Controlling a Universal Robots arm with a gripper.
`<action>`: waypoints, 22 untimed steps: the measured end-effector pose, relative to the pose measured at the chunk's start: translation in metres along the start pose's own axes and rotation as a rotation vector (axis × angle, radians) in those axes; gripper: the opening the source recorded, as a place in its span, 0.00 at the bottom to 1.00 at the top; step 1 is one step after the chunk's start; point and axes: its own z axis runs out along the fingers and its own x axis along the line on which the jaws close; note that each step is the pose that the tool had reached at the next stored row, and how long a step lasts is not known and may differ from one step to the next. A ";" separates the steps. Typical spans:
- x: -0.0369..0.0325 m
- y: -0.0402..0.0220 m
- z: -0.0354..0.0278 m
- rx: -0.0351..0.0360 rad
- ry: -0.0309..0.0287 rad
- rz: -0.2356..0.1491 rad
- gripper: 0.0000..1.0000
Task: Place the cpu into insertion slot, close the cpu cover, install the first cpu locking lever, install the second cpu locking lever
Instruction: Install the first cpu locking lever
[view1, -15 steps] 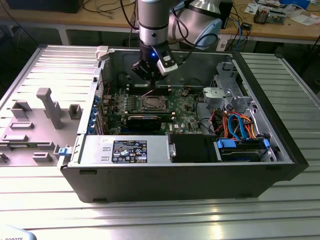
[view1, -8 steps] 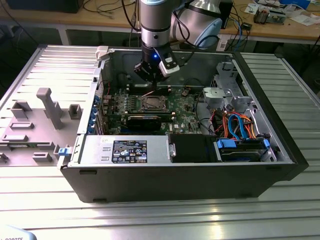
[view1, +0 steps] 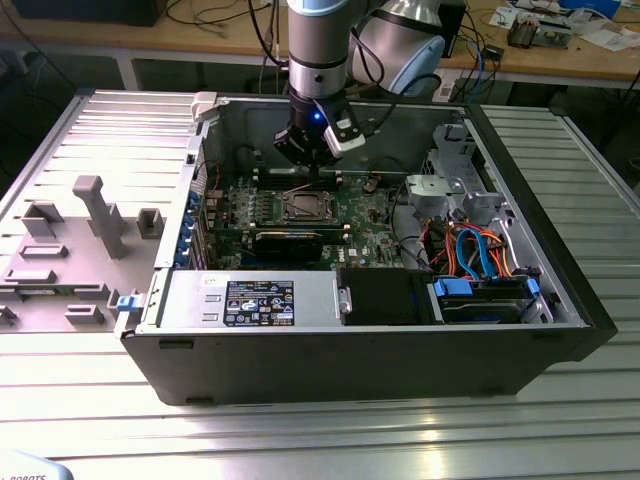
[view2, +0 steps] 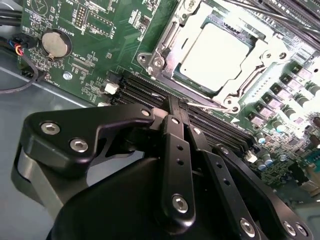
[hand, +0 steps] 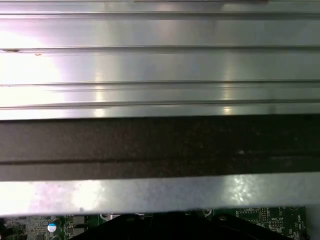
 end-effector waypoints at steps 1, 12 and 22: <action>0.0000 0.0000 0.0001 -0.0002 -0.0001 0.000 0.11; -0.0001 0.0000 0.0006 -0.0003 -0.0002 0.000 0.11; 0.0000 -0.0002 0.0034 -0.0002 -0.0001 0.000 0.11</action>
